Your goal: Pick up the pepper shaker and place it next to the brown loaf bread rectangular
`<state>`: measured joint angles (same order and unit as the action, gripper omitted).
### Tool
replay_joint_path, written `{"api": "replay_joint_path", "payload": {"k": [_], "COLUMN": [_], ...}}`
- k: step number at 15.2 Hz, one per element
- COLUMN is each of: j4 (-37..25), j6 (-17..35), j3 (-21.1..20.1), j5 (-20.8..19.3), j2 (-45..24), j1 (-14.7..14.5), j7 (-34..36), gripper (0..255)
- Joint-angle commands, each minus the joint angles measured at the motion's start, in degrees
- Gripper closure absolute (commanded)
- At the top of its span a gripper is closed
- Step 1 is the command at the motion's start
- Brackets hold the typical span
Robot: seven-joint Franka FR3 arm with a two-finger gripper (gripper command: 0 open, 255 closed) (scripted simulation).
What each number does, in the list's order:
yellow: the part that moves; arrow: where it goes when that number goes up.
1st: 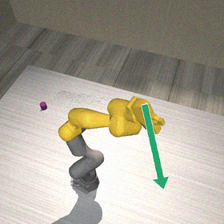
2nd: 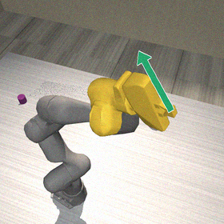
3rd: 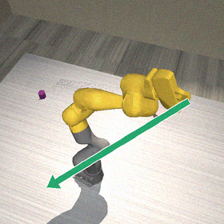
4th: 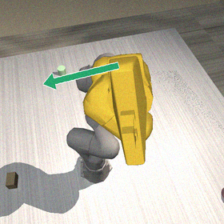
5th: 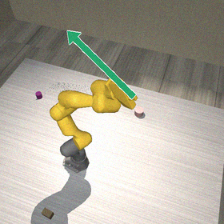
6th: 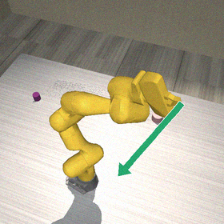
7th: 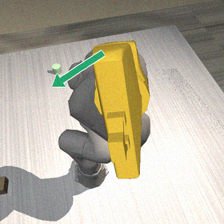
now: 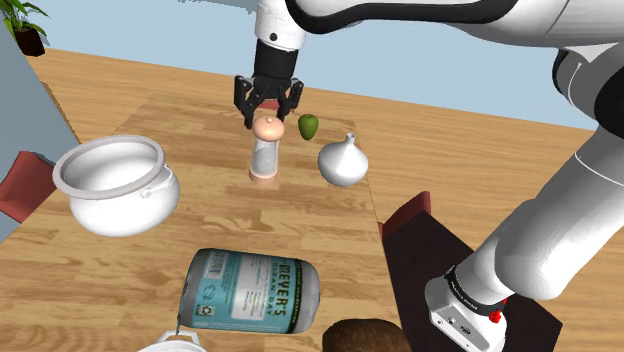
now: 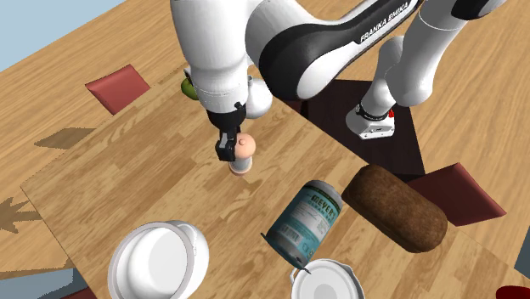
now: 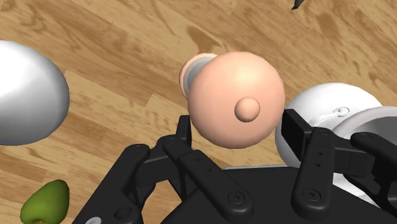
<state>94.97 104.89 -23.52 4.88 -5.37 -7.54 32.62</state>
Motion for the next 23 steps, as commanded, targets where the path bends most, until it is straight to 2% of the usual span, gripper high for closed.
{"api": "replay_joint_path", "payload": {"k": [1,18,23], "j4": [-1.63,-19.05,-11.22], "j6": [-1.62,-15.52,-13.09], "j3": [0.0,-0.43,-2.45], "j5": [-0.04,-1.79,0.3], "j2": [-0.01,-3.67,2.71], "j1": [0.0,-0.99,-2.93], "j7": [0.13,2.39,6.62], "gripper": [255,255,255]}}
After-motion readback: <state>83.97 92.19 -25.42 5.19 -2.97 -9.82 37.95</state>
